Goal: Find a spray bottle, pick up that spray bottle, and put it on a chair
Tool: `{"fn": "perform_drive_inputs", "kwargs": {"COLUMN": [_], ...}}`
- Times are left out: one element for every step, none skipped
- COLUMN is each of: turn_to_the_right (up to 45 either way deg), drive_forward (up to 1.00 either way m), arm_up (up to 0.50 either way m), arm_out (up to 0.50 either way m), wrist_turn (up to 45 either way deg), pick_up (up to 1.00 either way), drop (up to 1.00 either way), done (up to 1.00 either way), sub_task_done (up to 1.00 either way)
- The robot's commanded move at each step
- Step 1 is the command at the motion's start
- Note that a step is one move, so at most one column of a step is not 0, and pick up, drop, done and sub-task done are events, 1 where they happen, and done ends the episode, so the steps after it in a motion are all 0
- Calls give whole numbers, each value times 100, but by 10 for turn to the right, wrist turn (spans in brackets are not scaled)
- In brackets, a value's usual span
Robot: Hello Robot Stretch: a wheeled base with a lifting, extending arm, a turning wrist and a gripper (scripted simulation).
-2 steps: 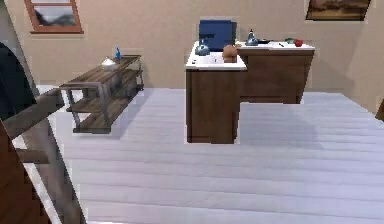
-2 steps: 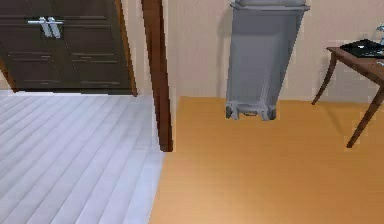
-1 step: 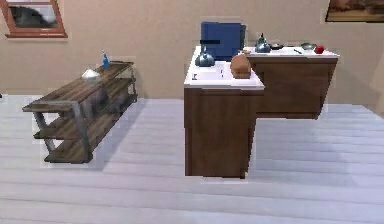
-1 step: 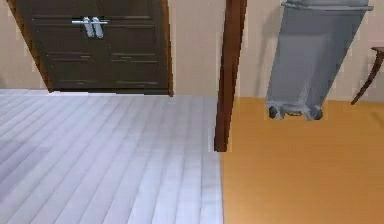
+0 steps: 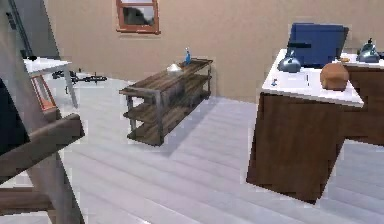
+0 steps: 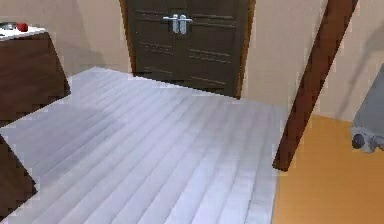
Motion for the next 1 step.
{"fn": "perform_drive_inputs", "kwargs": {"turn_to_the_right": [0], "drive_forward": [100], "arm_up": [0], "arm_out": [0], "wrist_turn": [0], "pick_up": [0], "drop": [0], "done": [0], "sub_task_done": [0]}}
